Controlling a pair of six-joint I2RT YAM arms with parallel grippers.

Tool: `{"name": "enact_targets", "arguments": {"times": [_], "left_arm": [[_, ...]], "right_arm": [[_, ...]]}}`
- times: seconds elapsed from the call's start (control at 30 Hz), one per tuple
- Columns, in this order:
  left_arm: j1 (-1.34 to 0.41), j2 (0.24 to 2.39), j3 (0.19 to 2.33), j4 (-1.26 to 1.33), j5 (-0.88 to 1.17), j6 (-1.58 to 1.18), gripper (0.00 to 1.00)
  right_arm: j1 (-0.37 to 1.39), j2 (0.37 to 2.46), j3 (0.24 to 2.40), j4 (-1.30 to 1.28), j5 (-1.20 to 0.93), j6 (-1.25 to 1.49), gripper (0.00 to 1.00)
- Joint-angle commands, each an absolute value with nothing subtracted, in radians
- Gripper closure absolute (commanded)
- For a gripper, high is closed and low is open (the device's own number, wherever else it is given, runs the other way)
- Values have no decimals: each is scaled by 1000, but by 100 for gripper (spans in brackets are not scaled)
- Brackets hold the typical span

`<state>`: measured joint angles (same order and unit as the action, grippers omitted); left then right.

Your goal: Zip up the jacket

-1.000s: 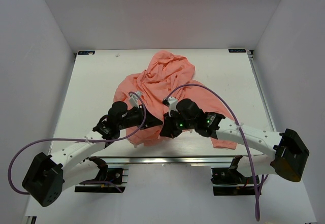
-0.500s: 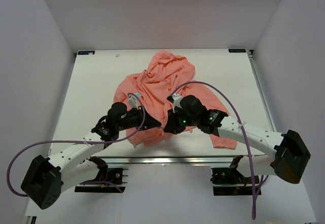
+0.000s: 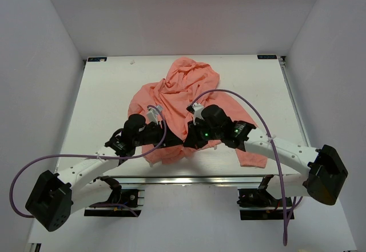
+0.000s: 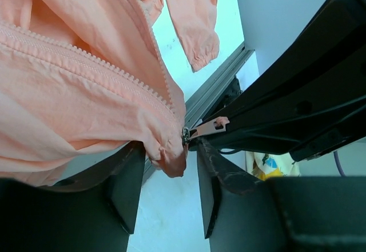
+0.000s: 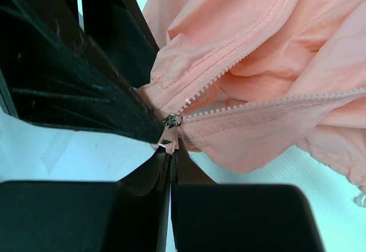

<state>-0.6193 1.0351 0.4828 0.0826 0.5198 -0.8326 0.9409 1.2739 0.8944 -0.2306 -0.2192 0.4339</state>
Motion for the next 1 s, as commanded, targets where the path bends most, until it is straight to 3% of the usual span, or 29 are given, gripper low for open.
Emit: {"name": "enact_targets", "arguments": {"times": [0.0,0.13,0.17,0.23,0.27,0.33,0.6,0.97], "left_arm": [[-623,993,489,101,538,-821,48],[-623,989,486,106,535,-819,53],[-623,991,488,107,538,-819,63],[-623,1002,489,109,545,-818,74],[-623,1005,489,107,548,-818,87],[-623,1009,486,110,551,-818,99],[-623,976,465,80,525,-805,100],[-623,930,463,-162,505,-752,100]], "right_arm": [[933,1290,954,-242,-210,405,100],[933,1293,953,-235,-229,405,100],[931,1292,951,-235,-229,405,100],[931,1292,948,-235,-218,408,100],[930,1293,948,-238,-215,408,100],[928,1295,950,-236,-213,413,100],[901,1295,997,-287,-140,388,100],[821,1413,1143,-380,-6,342,100]]}}
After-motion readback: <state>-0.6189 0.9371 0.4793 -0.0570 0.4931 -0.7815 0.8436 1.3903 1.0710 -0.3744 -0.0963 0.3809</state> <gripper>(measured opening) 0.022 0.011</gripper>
